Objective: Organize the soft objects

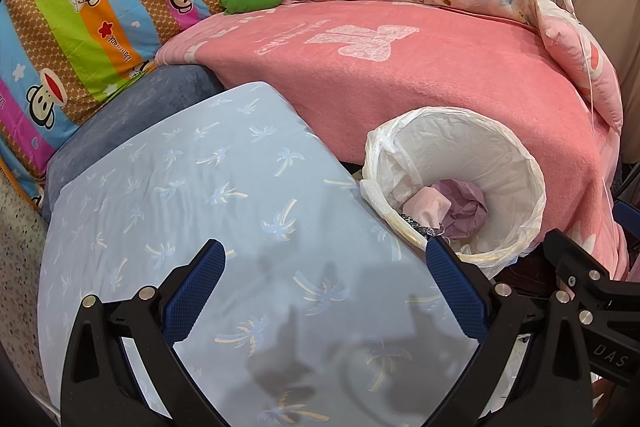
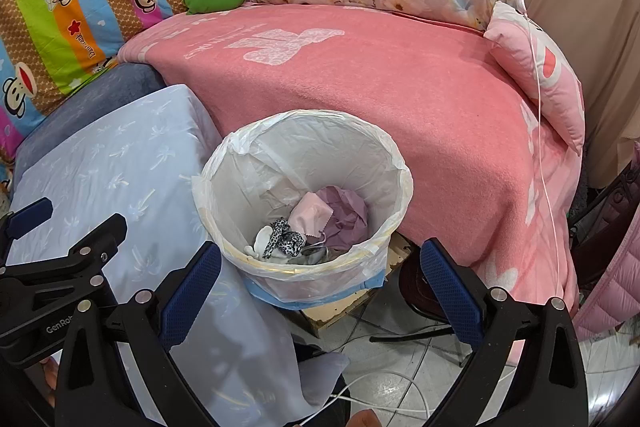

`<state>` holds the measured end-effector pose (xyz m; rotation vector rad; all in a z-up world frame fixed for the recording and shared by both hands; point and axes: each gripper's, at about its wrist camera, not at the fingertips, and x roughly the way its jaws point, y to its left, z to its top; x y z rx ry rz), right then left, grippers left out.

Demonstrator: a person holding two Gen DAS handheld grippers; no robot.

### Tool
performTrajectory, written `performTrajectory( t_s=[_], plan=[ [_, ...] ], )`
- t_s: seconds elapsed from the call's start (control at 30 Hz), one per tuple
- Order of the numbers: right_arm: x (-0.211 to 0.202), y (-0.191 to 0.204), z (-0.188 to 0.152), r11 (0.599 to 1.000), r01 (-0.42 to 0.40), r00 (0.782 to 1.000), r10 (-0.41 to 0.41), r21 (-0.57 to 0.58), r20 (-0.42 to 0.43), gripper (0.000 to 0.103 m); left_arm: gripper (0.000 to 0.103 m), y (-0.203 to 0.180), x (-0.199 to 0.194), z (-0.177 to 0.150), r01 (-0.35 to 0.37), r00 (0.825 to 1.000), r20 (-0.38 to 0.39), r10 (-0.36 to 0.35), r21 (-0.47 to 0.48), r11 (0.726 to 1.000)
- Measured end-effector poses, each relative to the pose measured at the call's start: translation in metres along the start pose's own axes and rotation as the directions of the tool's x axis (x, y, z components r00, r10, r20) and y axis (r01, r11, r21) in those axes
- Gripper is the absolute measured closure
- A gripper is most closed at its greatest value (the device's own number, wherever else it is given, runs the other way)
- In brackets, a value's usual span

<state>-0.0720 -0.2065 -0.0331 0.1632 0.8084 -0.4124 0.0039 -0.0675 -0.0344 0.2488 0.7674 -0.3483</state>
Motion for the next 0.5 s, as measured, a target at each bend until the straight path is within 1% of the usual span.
performTrajectory(
  t_s=[0.17, 0.33, 0.5],
  plan=[
    [0.0001, -0.0009, 0.0001, 1.000, 0.001, 1.000, -0.001, 0.000, 0.000, 0.006, 0.007, -0.0005, -0.0006, 0.0002, 0.000, 1.000, 0.002, 0.000, 0.001, 1.000],
    [-0.0012, -0.0045, -0.0020, 1.000, 0.005, 1.000, -0.005, 0.009, 0.001, 0.006, 0.007, -0.0024, 0.0008, 0.0029, 0.002, 1.000, -0.012, -0.002, 0.005, 1.000],
    [-0.0021, -0.0046, -0.0017, 1.000, 0.012, 1.000, -0.012, 0.015, 0.001, 0.006, 0.007, -0.0024, -0.0011, 0.0040, 0.016, 1.000, -0.001, -0.016, 0.008, 1.000]
  ],
)
